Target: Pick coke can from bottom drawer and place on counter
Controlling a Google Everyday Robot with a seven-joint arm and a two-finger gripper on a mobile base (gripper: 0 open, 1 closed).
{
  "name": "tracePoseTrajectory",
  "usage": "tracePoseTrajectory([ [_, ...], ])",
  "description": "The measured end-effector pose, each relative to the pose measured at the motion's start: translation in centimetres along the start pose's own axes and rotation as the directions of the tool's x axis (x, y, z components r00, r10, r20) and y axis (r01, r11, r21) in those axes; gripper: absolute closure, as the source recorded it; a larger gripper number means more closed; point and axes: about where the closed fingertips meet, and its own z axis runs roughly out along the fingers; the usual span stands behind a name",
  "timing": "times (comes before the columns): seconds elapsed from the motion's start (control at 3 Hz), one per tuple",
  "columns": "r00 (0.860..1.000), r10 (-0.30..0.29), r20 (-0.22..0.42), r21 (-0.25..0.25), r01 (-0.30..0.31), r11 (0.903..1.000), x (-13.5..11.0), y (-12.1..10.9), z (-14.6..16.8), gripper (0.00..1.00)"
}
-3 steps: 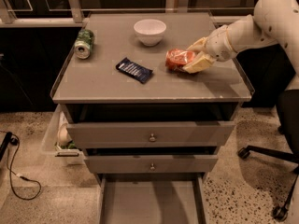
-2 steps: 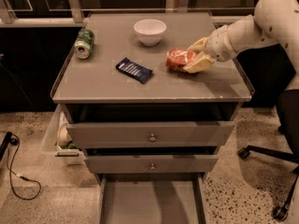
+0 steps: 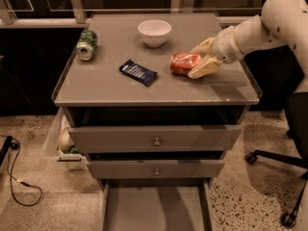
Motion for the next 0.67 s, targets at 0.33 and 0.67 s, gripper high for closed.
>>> tracePoseTrajectory([
  [0.33,1.0,0.0,0.0,0.0,0.0,1.0,0.0,0.0,0.0,0.0],
  [0.67,1.0,0.0,0.0,0.0,0.0,1.0,0.0,0.0,0.0,0.0],
])
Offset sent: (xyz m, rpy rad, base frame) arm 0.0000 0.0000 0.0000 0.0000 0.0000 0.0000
